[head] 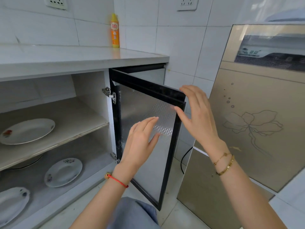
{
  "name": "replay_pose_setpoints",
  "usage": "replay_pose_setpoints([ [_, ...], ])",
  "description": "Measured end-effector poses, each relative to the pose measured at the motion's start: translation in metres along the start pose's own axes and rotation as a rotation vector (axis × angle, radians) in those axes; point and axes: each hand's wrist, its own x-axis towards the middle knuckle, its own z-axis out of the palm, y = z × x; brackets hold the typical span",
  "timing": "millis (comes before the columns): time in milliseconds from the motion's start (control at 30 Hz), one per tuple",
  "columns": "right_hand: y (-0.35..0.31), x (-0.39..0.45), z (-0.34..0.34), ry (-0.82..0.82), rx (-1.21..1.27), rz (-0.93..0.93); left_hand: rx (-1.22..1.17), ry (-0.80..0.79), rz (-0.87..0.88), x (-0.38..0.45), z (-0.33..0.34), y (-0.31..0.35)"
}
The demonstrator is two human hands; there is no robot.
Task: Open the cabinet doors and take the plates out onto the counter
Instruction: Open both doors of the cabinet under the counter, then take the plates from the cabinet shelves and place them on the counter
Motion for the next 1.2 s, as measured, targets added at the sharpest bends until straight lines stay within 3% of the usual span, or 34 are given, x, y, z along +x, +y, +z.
replay_pose_setpoints([
  [267,-0.075,-0.002,0.042,-0.086,0.223,-0.129,0.183,0.103,-0.146,-0.057,-0.089,-0.05],
  [567,-0.166,-0.013,0.127,-0.268,0.49,-0.186,0.442,0.177,-0.434,-0.148,-0.181,-0.11],
  [833,-0.248,-0.012,0.22,-0.456,0.644,-0.259,0.613,0.228,-0.695,-0.212,-0.244,-0.175],
  [1200,-0.374,0.029,0.368,-0.654,0.749,-0.317,0.758,0.258,-0.892,-0.246,-0.307,-0.307],
])
